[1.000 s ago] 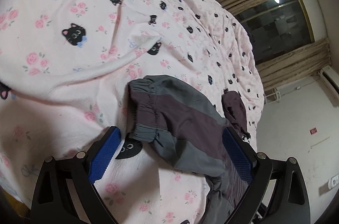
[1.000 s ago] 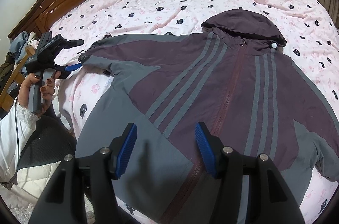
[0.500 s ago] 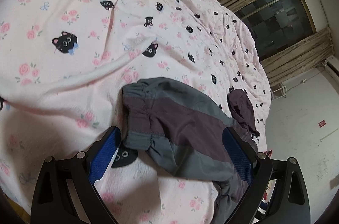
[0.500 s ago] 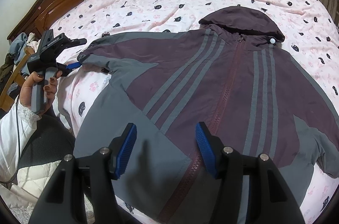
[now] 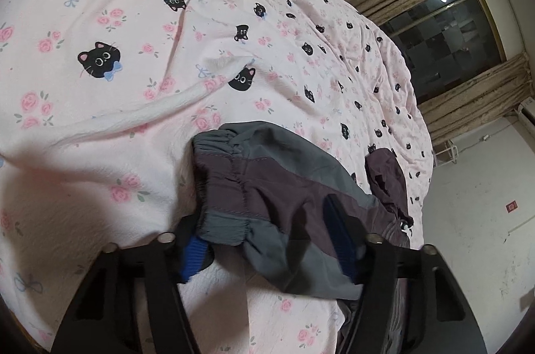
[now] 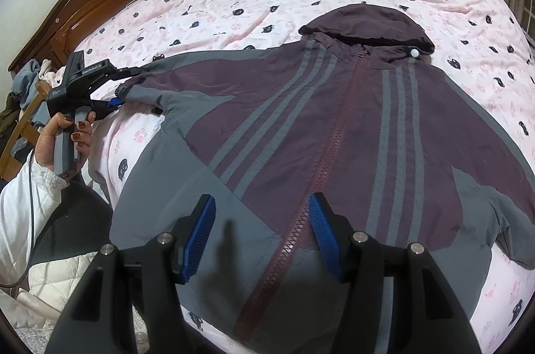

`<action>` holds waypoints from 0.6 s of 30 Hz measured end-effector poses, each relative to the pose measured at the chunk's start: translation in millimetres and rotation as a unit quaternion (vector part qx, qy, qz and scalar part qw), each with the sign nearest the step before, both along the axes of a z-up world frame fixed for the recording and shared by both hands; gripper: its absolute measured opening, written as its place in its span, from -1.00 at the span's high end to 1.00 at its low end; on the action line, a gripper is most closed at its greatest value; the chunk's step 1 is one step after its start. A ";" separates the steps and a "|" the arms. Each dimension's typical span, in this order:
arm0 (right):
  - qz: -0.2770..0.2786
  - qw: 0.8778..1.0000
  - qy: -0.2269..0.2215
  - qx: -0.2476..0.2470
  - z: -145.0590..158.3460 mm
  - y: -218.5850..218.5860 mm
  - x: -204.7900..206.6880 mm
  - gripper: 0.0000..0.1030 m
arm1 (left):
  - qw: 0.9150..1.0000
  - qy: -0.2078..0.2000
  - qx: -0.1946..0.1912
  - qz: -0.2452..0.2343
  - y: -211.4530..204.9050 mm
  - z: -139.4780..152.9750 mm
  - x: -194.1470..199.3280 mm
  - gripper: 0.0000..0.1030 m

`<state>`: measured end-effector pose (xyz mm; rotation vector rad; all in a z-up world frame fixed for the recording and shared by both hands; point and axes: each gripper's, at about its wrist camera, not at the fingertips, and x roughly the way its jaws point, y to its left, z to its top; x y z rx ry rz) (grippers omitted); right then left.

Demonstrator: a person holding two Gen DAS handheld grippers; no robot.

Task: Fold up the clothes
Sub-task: 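Close the left gripper on the grey sleeve cuff, then lift the grasped sleeve cuff with the left gripper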

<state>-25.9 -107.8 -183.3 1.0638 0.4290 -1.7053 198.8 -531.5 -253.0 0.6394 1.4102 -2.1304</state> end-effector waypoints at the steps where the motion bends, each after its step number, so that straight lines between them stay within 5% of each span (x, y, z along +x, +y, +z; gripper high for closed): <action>1: -0.002 1.000 -0.002 -0.001 -0.4 1.4 -1.2 -0.16 | 1.000 0.000 0.000 0.003 -0.2 0.1 1.0 0.09; 7: -0.007 1.000 -0.009 -0.003 -2.0 6.3 -5.5 -0.16 | 1.000 0.002 -0.008 0.021 -0.3 3.0 6.3 0.37; 18: -0.007 1.000 -0.012 -0.004 -5.2 10.3 -5.3 -0.16 | 0.998 0.030 -0.032 0.033 2.5 14.9 12.4 0.43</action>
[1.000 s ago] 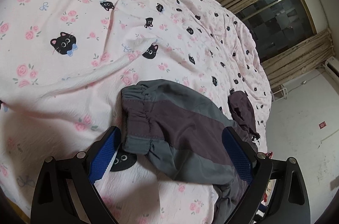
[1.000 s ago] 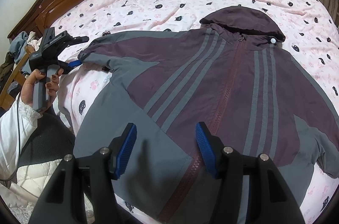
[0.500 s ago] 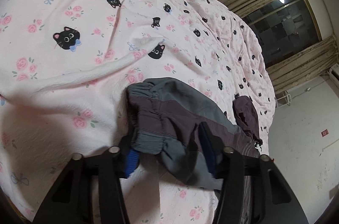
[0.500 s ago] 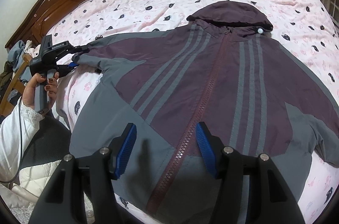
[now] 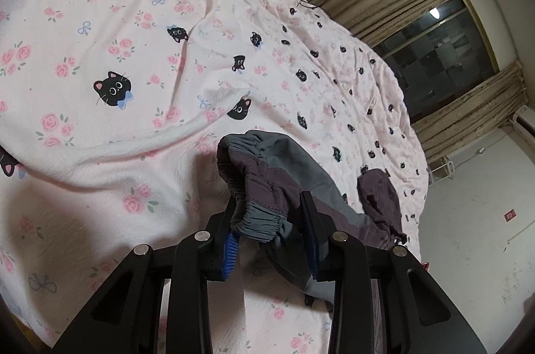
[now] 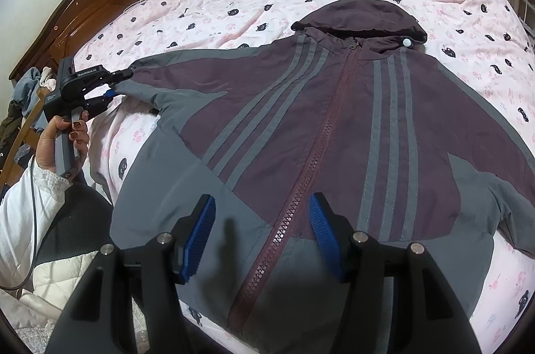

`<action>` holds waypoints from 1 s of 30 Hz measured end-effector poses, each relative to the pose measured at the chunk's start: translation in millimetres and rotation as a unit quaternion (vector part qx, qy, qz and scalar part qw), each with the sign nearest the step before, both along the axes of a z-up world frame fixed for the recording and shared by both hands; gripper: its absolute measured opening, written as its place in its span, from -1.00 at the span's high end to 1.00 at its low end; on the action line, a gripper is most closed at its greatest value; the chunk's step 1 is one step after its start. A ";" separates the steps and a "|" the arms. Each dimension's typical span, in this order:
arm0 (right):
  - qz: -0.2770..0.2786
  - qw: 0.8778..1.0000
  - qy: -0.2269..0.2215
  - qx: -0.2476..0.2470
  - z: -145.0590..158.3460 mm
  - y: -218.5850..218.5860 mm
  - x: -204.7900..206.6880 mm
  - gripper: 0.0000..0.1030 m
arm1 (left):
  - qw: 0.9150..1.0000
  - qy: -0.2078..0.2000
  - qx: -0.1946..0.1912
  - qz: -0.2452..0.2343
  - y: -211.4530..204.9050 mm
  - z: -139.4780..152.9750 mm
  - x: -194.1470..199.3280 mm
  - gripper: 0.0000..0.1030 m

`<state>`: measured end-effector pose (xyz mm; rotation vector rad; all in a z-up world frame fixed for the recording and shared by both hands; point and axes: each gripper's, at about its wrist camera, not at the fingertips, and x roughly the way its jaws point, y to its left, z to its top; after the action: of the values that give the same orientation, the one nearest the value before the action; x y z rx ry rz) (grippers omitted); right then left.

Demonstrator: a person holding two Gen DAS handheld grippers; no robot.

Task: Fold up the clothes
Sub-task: 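Lift the grasped sleeve cuff with the left gripper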

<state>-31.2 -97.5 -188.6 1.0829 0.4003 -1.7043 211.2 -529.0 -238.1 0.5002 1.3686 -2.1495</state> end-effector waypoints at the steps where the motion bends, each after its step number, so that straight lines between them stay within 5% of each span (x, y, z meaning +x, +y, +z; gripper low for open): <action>1: 0.000 1.000 0.000 0.000 -0.2 0.4 -0.1 -0.16 | 1.000 0.003 0.000 0.001 -0.4 0.5 0.8 0.44; 9: 0.000 1.000 -0.002 -0.003 1.2 3.4 -3.3 -0.16 | 0.999 -0.010 -0.030 0.004 2.9 7.4 -1.1 0.66; 18: -0.003 1.000 -0.008 -0.005 0.6 8.5 -6.3 -0.16 | 0.993 -0.044 -0.114 -0.004 22.1 30.2 -14.2 0.72; 30: -0.022 0.999 -0.026 -0.014 -2.7 22.4 -23.9 -0.16 | 0.961 -0.095 -0.257 -0.046 81.1 89.0 -56.0 0.75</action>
<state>-55.1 -75.2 -191.2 1.1218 0.3208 -1.7113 155.2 -448.0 -149.1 0.5480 0.6536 -2.3453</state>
